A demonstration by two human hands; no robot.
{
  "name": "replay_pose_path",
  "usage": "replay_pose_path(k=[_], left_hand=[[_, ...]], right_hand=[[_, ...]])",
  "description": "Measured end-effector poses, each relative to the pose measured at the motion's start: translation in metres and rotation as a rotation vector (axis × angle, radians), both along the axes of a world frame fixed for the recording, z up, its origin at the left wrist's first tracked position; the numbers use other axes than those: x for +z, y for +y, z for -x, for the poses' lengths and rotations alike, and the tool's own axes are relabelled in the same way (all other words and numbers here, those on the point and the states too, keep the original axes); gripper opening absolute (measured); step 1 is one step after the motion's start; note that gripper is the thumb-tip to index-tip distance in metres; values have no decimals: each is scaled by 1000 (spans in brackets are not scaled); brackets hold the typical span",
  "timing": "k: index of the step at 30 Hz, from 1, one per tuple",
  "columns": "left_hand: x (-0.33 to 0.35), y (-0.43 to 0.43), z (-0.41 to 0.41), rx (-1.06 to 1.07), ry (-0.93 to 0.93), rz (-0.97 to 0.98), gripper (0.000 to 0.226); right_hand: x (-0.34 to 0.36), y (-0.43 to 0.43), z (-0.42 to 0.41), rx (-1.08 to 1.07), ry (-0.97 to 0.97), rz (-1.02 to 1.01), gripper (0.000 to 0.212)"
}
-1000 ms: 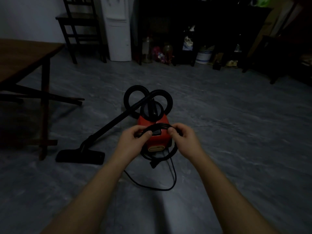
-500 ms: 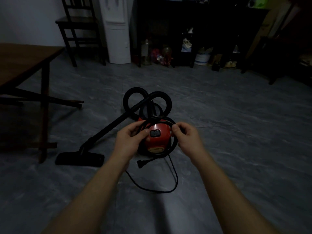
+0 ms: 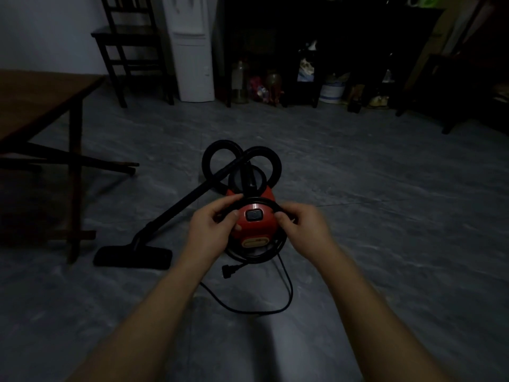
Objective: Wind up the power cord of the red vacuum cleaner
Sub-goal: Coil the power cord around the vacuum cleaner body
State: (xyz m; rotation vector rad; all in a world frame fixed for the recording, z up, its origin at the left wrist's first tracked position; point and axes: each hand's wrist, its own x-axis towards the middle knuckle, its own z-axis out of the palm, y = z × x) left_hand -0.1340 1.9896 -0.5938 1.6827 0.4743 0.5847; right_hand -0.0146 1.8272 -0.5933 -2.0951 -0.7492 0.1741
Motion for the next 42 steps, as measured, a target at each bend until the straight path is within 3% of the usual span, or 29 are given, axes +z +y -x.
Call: replay_pose_path(k=[11,26,32,37,39,42], left_hand=[[2,-2,3,-95,132,18,30],[1,-7,2,-121,76,72,32],[4,4,-4,-8,-24,151,40],[6,14,1,142,-66,187,26],[9,13,1,115,-29,253,17],[4,8,0,23,181,305,9]], right_hand=[[7,4,10,85,1,-28,21],[-4,11,6,168,206,55,18],[-5,17,5,36,199,-64,21],[-4,15,-1,-103,200,-163,22],[-2,15,0,-149,230,-212,22],[-1,16,0,-191,273,-306,25]])
